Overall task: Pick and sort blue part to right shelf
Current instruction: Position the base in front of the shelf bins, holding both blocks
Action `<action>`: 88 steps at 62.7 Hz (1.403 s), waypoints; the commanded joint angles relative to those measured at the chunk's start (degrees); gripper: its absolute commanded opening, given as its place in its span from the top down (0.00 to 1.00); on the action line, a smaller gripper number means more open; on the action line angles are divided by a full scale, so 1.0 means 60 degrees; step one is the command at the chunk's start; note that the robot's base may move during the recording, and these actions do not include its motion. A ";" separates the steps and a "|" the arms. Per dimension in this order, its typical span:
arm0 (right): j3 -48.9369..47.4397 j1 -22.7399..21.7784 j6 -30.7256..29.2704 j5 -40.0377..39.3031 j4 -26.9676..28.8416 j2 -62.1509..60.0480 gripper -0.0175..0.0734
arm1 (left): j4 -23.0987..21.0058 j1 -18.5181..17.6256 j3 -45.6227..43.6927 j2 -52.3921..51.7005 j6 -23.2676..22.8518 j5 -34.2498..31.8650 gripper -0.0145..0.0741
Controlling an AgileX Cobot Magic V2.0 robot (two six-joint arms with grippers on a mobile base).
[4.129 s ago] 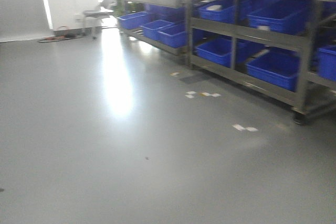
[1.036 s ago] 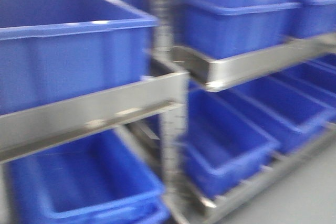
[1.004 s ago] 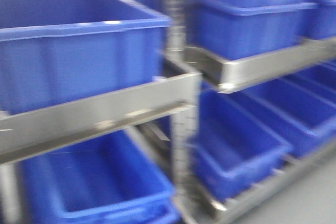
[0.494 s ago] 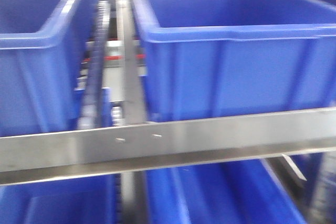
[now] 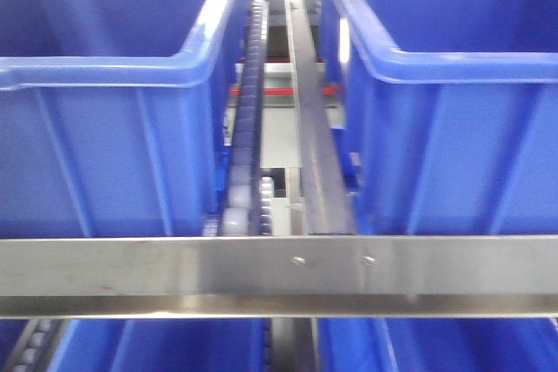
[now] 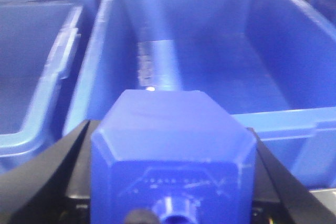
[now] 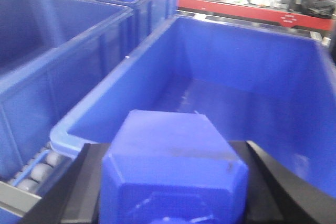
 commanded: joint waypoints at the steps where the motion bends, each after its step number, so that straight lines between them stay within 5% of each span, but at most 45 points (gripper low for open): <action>1: -0.0287 -0.0014 -0.0101 -0.0840 -0.0316 0.0115 0.43 | 0.0029 -0.0033 -0.0289 0.0176 -0.0099 -0.0883 0.44; 62: -0.0287 -0.0014 -0.0101 -0.0848 -0.0316 0.0115 0.43 | -0.0009 -0.0033 -0.0378 0.0239 -0.0099 -0.1258 0.43; 79: -0.0287 -0.0014 -0.0101 -0.0866 -0.0316 0.0115 0.43 | 0.0014 -0.0033 -0.3053 0.2769 -0.0066 -0.0715 0.43; 88: -0.0287 -0.0014 -0.0101 -0.0866 -0.0316 0.0115 0.43 | -0.0643 -0.0033 -0.5274 0.5215 -0.0066 0.0202 0.43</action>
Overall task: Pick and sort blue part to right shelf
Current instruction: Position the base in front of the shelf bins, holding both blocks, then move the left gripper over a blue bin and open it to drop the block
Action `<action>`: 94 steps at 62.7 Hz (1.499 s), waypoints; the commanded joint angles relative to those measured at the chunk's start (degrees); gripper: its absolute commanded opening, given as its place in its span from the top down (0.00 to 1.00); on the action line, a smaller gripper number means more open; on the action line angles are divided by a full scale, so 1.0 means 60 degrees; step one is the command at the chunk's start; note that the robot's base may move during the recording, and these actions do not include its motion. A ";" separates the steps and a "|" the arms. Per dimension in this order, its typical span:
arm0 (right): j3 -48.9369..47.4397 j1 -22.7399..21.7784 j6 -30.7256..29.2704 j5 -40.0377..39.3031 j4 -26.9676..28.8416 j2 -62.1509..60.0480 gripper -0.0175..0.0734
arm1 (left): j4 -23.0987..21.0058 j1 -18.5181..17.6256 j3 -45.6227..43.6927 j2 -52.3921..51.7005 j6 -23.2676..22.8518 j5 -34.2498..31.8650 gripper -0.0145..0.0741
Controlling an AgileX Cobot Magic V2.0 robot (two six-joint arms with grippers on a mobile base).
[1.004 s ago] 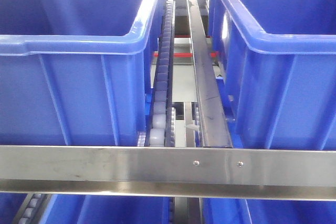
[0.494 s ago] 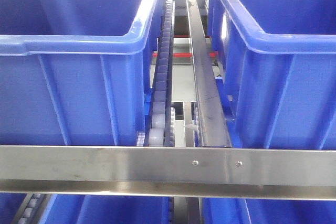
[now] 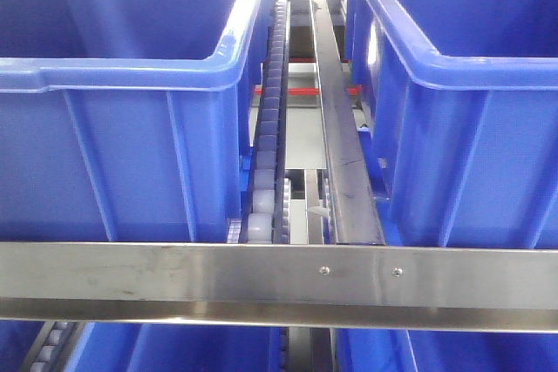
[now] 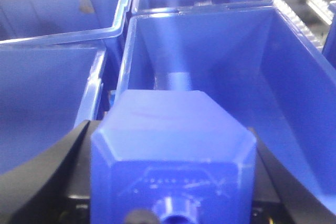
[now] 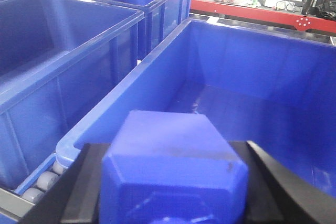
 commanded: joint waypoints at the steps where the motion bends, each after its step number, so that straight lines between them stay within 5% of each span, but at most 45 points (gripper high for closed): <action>1: -0.0287 -0.0014 -0.0101 -0.0849 -0.0316 0.0115 0.43 | -0.0478 -0.0033 -0.1405 0.1439 -0.0048 -0.0323 0.43; 15: -0.0287 -0.0014 -0.0101 -0.0852 -0.0316 0.0115 0.43 | -0.2617 -0.0033 -0.3277 0.4854 0.1681 -0.0241 0.43; 46: -0.0287 -0.0014 -0.0101 -0.0852 -0.0316 0.0115 0.43 | -0.2748 -0.0033 -0.4998 1.0716 0.1684 -0.0849 0.43; 65: -0.0287 -0.0014 -0.0101 -0.0852 -0.0316 0.0115 0.43 | -0.2748 -0.0033 -0.5582 1.2129 0.1684 -0.0845 0.43; 84: -0.0287 -0.0014 -0.0101 -0.0842 -0.0316 0.0115 0.43 | -0.2748 -0.0033 -0.5746 1.2243 0.1684 -0.0649 0.12; 94: -0.0287 -0.0014 -0.0101 -0.0842 -0.0316 0.0115 0.43 | -0.2748 -0.0033 -0.6200 1.1981 0.1684 0.0193 0.10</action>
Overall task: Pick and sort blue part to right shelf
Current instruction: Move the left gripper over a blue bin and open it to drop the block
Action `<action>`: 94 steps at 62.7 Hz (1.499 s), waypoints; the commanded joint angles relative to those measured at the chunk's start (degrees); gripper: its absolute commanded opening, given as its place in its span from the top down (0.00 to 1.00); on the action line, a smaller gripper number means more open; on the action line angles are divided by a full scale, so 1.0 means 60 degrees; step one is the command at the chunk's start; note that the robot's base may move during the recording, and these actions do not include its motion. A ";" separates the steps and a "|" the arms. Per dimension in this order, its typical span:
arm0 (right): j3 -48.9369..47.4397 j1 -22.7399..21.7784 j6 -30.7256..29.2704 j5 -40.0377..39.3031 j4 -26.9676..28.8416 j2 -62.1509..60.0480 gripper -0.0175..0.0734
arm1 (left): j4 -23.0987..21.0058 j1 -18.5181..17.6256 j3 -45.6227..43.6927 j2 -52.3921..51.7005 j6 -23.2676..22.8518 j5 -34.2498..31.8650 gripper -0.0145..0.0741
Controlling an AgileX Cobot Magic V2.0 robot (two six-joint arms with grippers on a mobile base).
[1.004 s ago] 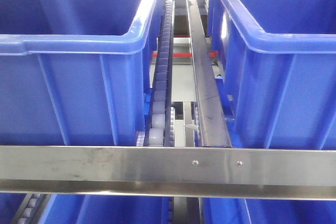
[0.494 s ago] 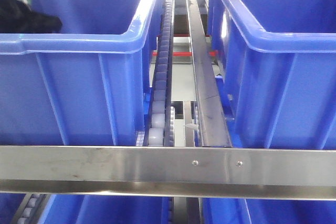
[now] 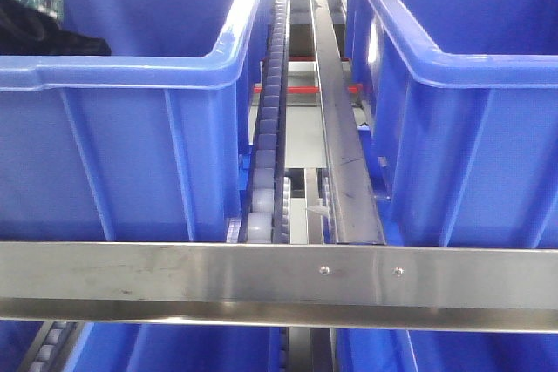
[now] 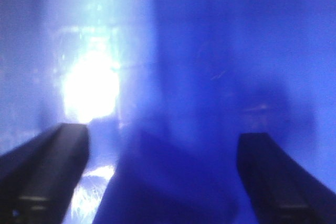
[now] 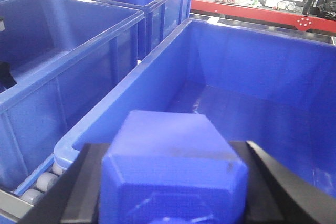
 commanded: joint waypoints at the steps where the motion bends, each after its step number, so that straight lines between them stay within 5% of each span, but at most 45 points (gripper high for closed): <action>1: -0.0287 -0.0014 -0.0101 -0.0807 -0.0316 0.0115 0.43 | -0.0143 -0.0033 -0.0518 -0.0848 0.0004 0.0091 0.11; 18: -0.0287 -0.0014 -0.0101 -0.0743 -0.0316 0.0115 0.43 | -0.0143 -0.0033 -0.0099 -0.3465 0.0174 0.0406 0.27; 41: -0.1500 -0.0014 -0.0093 0.0376 -0.0306 0.1172 0.43 | 0.0071 -0.0033 0.3040 -0.7509 0.0190 -0.0784 0.60; 62: -0.4892 -0.0014 0.0953 0.3004 -0.0205 0.4794 0.43 | 0.0071 -0.0033 0.5738 -1.0196 0.0190 -0.1933 0.70; 72: -0.6213 -0.0067 0.1038 0.3590 0.0633 0.6670 0.43 | 0.0071 -0.0033 0.6419 -1.1017 0.0241 -0.2060 0.70; 84: -0.7227 -0.1369 0.0535 0.3733 0.1519 0.8563 0.43 | 0.0071 -0.0033 0.6621 -1.1435 0.0241 -0.2114 0.70; 94: -0.7932 -0.3355 -0.1772 0.3744 0.3926 0.9973 0.43 | 0.0071 -0.0245 0.6621 -1.1671 0.0241 -0.2131 0.70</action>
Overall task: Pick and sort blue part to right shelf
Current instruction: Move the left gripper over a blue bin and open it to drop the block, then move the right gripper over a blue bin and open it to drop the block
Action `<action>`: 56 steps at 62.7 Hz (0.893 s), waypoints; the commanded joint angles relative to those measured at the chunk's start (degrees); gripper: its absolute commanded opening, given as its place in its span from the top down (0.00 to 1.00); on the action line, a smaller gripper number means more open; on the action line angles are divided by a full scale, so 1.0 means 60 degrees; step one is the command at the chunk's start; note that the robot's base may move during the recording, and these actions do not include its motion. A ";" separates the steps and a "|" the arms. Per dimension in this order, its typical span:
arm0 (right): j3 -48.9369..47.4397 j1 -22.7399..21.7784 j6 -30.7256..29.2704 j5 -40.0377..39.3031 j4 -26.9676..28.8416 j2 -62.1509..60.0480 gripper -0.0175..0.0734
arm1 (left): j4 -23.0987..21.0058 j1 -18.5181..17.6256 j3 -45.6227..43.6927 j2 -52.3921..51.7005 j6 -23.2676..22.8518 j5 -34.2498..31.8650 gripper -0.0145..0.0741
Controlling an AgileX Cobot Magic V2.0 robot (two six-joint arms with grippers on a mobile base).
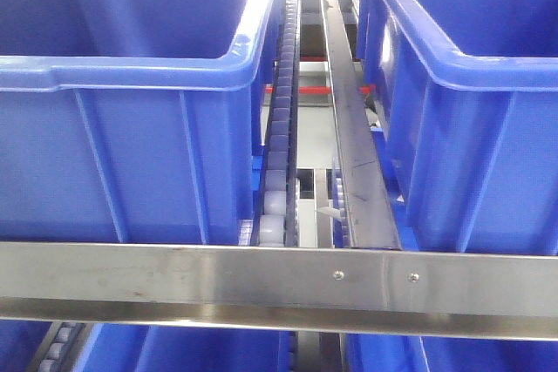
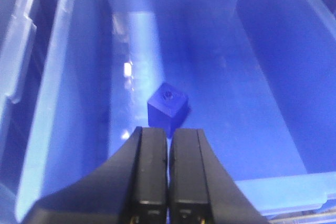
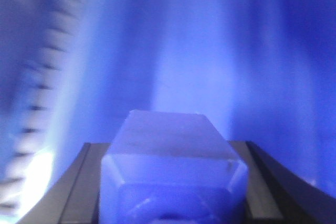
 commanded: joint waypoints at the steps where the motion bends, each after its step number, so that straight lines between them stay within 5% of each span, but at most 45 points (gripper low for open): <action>1: -0.0724 -0.1134 -0.1618 -0.0448 0.1233 0.0546 0.43 | -0.0066 -0.0223 -0.0261 -0.0134 0.0000 -0.0891 0.70; 13: -0.1416 -0.2601 -0.4083 -0.0443 0.2881 0.2314 0.43 | -0.0066 -0.0345 -0.0261 -0.0177 0.0000 -0.0873 0.70; 47: -0.1745 -0.2961 -0.4161 -0.2723 0.2303 0.5865 0.42 | -0.0122 -0.0345 -0.0261 -0.0177 0.0000 -0.0872 0.70; 56: -0.1755 -0.2961 -0.4161 -0.2800 0.2221 0.5864 0.26 | -0.0122 -0.0345 -0.0261 -0.0177 0.0000 -0.0872 0.70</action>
